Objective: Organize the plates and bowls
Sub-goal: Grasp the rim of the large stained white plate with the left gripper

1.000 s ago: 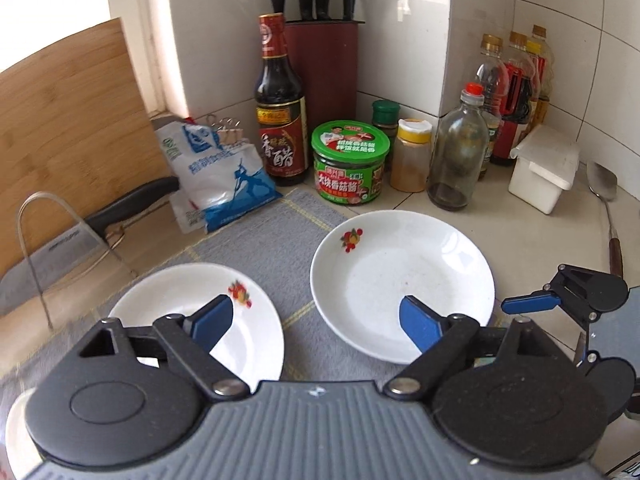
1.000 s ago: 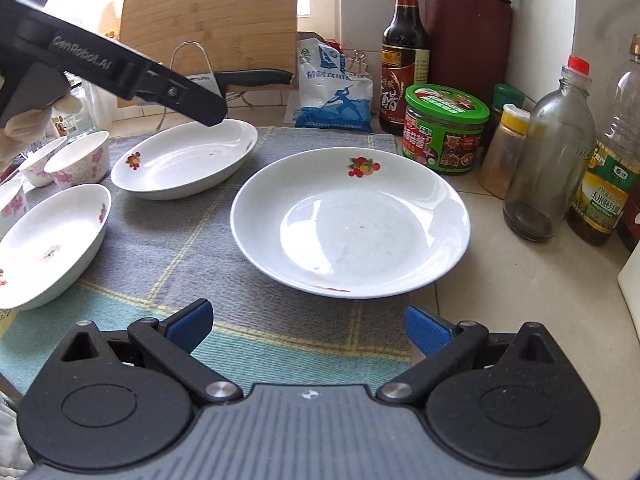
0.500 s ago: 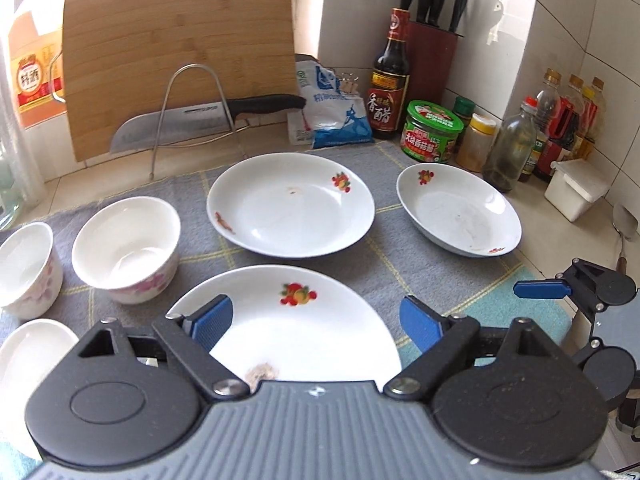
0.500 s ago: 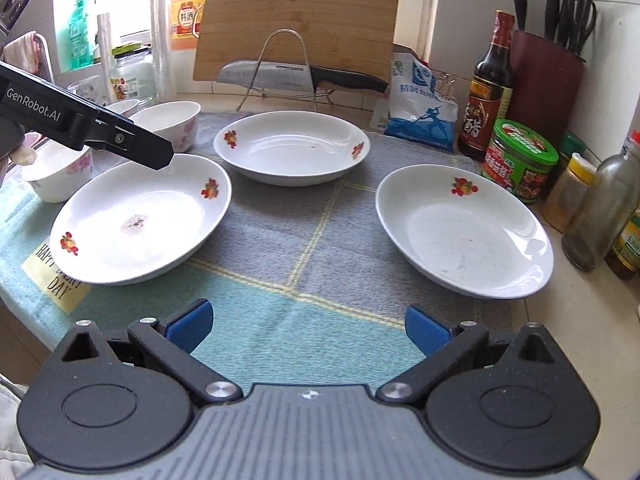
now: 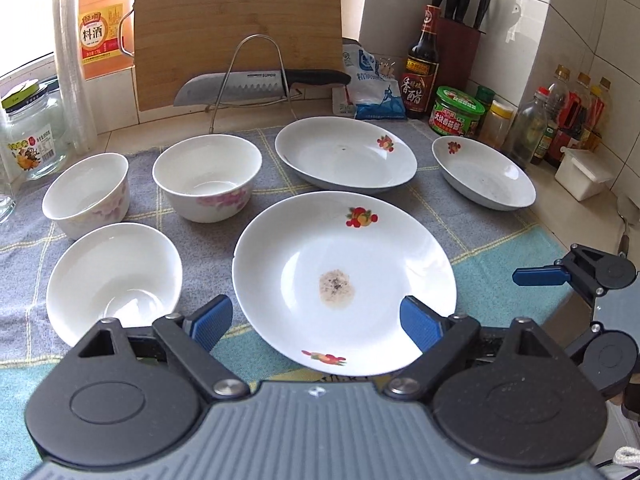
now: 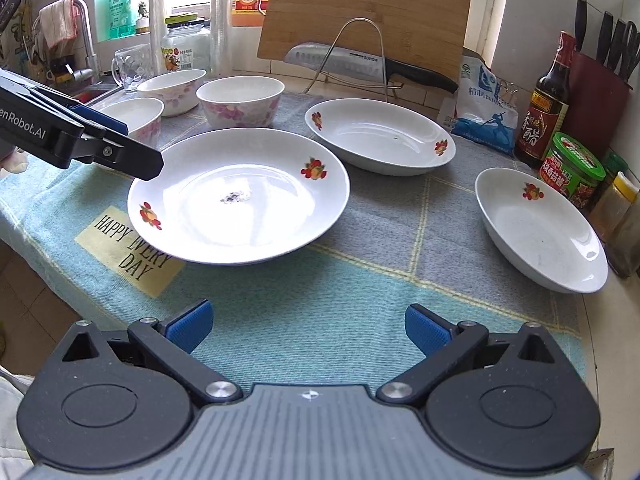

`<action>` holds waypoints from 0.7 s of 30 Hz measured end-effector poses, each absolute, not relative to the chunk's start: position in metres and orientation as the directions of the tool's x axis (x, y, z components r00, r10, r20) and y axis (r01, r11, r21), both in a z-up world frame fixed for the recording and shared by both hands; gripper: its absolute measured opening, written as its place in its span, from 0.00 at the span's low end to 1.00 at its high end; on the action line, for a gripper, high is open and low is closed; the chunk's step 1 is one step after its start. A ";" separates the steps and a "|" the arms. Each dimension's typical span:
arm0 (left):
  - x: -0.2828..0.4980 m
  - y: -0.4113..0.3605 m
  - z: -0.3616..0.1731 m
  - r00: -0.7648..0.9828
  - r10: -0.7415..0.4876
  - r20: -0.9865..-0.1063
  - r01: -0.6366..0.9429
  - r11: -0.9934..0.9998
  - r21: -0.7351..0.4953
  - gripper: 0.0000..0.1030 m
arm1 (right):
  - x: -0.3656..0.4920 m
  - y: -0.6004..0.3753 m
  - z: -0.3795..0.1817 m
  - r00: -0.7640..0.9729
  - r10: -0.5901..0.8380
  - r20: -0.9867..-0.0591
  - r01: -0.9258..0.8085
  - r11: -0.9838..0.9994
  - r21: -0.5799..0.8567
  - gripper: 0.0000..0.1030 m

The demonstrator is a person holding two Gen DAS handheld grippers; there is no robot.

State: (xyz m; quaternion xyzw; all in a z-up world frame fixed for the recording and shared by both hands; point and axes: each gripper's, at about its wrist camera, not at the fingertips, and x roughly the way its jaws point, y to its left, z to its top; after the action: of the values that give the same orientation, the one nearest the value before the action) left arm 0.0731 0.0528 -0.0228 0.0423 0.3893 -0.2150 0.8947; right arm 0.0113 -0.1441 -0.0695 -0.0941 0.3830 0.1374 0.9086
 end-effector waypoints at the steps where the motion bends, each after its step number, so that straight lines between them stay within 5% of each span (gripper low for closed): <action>1: 0.073 0.054 -0.023 0.606 -0.347 -0.716 0.415 0.906 -0.088 0.88 | 0.011 -0.140 -0.072 0.665 0.183 -0.724 -0.331 0.941 -0.066 1.00; 21: 0.117 0.037 -0.024 0.582 -0.303 -0.755 0.465 0.885 0.003 0.89 | 0.041 -0.127 -0.101 0.645 0.361 -0.673 -0.501 0.865 -0.016 1.00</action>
State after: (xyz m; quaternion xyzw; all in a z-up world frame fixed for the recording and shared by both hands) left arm 0.1172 0.0367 -0.0239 0.1007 0.4022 -0.2173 0.8836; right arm 0.0413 -0.1267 -0.1011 -0.1007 0.3469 0.2393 0.9013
